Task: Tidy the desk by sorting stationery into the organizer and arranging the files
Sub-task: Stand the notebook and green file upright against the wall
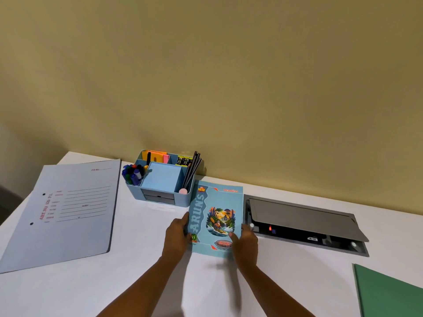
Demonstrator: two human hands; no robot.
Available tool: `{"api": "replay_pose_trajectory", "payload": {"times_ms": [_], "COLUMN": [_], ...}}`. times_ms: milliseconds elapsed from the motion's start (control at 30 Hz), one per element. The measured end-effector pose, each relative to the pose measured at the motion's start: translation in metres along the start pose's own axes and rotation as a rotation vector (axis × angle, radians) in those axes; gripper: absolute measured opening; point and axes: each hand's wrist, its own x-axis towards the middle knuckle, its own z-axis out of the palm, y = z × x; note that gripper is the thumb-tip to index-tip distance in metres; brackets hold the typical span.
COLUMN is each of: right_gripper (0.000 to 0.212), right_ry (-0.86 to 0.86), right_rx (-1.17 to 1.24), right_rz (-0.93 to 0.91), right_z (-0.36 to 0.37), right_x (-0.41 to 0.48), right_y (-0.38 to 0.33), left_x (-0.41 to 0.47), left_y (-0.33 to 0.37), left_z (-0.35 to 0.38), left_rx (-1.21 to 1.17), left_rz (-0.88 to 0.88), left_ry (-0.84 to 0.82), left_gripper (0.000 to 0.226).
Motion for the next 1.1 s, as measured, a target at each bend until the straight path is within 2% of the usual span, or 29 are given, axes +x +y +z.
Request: {"api": "replay_pose_trajectory", "payload": {"times_ms": [133,233,400,500,633,833,967,1100], "right_gripper": [0.048,0.063,0.068,0.073,0.071,0.058,0.066,0.060], "right_ry": [-0.039,-0.016,0.007,0.023,-0.012,-0.020,-0.039,-0.008], "right_rx": [-0.019,-0.062,-0.198,-0.219,-0.311,-0.397,-0.333,-0.262], "right_rz": [-0.072,-0.170,-0.417,-0.485,-0.513,-0.496,-0.469,-0.396], "right_z": [0.002,0.000,0.006,0.011,0.013,0.011,0.011,0.004], "right_x": [0.006,-0.006,-0.042,-0.050,-0.044,-0.035,-0.033,-0.042], "right_y": [0.004,0.014,0.038,0.043,0.041,0.036,0.034,0.032], "left_x": [0.012,0.002,-0.025,-0.029,-0.027,-0.027,-0.026,-0.032], "left_y": [-0.001,-0.011,-0.029,-0.029,-0.026,-0.027,-0.026,-0.021], "left_z": [0.003,0.014,0.033,0.039,0.041,0.041,0.039,0.031], "left_rx": [0.043,0.082,0.199,0.213,0.278,0.352,0.352,0.309], "left_rz": [0.005,0.084,0.188,0.184,0.154,0.173,0.147,0.129], "left_ry": [0.015,0.033,0.094,0.108,0.056,0.017,0.010,-0.042], "left_gripper": [0.053,0.058,0.069,0.068,0.070,0.079,0.075,0.071]}}
